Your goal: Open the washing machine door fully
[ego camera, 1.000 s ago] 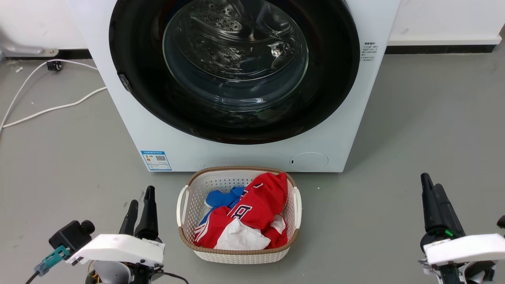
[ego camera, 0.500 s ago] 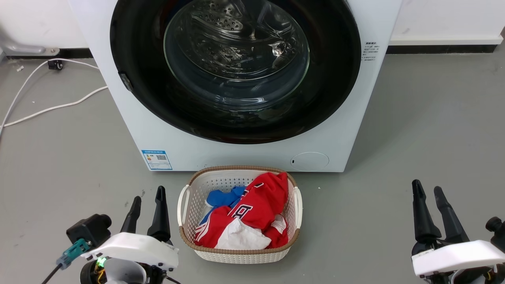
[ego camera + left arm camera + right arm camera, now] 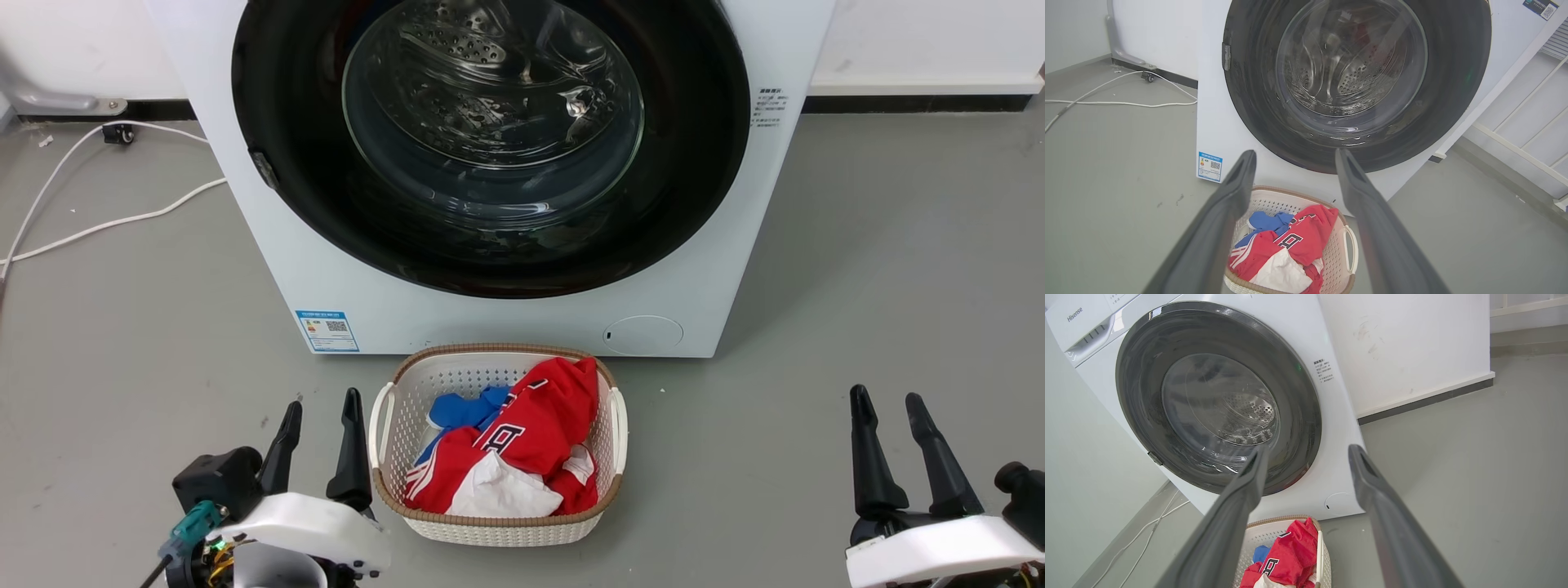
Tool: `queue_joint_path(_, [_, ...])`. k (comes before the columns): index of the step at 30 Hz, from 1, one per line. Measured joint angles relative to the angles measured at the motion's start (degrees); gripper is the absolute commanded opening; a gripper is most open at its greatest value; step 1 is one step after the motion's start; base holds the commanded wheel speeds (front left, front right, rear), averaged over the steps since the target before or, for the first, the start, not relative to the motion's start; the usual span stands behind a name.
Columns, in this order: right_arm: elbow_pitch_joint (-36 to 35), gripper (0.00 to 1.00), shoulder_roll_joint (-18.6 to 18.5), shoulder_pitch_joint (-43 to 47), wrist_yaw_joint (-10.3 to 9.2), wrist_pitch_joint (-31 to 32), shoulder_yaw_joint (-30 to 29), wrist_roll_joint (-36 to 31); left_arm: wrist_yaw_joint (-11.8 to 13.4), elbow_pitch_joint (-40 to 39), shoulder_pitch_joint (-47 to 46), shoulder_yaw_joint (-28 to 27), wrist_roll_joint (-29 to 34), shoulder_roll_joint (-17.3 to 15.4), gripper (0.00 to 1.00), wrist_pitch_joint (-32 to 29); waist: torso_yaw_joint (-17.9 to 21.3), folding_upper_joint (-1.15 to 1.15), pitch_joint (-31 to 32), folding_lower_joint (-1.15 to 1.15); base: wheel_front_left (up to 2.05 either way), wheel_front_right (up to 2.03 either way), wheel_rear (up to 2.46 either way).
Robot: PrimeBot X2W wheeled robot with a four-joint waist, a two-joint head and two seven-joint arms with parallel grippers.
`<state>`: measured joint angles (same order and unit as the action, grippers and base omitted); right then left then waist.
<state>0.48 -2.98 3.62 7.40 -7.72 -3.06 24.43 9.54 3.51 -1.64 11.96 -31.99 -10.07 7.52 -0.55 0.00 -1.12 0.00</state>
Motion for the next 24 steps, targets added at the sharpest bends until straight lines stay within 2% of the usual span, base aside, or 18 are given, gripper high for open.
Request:
queue_joint_path(15, [-1.78,1.0,0.0,1.94,0.0,-2.16,-0.11,-8.92,0.75,-1.31,0.99,2.19,8.36,-0.51,1.0,2.27,-0.22,0.0,0.3,0.0,0.0,0.0,0.0])
queue_joint_path(24, [-2.56,1.0,0.0,2.77,0.01,-3.37,-0.35,-12.38,-0.04,-1.68,2.29,2.03,11.85,0.15,1.0,3.34,-0.29,0.0,0.56,0.0,0.0,0.0,0.0])
